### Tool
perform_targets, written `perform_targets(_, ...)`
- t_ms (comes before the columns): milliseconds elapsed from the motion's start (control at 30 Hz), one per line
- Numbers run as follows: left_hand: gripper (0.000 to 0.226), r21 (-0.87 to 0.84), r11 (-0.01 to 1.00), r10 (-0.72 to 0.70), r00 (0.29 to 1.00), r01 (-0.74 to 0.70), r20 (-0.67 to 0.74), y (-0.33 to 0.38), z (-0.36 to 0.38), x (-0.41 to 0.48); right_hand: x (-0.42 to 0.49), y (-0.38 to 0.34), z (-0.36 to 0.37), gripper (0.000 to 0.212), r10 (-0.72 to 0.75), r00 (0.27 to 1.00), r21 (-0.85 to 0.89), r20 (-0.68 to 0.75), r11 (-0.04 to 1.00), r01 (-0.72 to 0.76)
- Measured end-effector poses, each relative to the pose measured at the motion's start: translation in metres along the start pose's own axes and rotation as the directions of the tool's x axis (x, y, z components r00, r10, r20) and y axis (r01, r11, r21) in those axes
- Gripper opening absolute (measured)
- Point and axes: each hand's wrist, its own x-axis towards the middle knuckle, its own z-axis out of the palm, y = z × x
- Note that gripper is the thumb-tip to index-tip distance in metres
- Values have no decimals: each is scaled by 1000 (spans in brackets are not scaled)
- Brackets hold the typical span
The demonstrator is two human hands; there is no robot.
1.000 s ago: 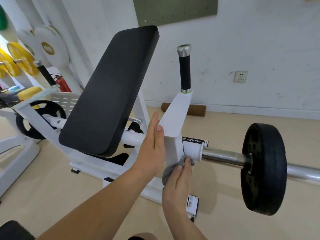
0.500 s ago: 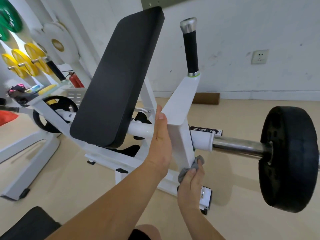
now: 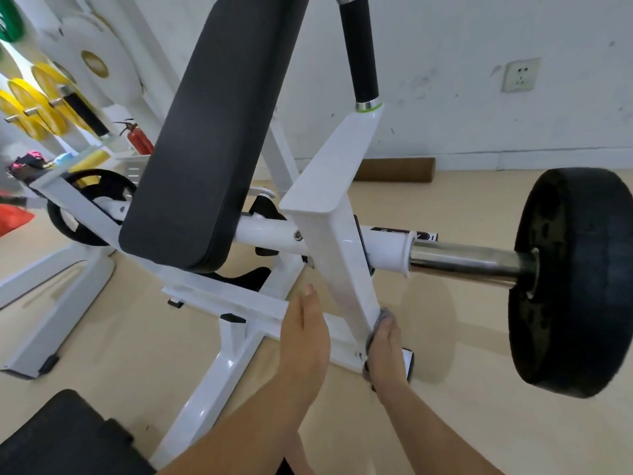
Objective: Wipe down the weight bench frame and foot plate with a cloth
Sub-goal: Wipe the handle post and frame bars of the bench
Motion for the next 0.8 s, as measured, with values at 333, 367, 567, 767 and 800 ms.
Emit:
perform_targets(333,34,289,952,-138,985,103,106,-92,26,36,-1,-1,-6,40,-197,980,-73,35,977,199)
perform_targets(367,32,296,948,-155,981,115,118,-97,27,38,4,-1,-11,37,-117,990,-132,82,983,127)
perform_targets(567,31,341,911,-280,954,230,105,-112,38,59,2,-12,-1,65,-315,944,-3,96,949,316)
perform_targets(767,35,347,917,-256,958,199,128,-127,38,57,-13,35,-4,51,-384,922,-214,43,898,384)
perform_targets(800,42,393,897,-269,955,202,124,-130,35,56,-8,44,-10,49,-240,968,-241,78,937,252)
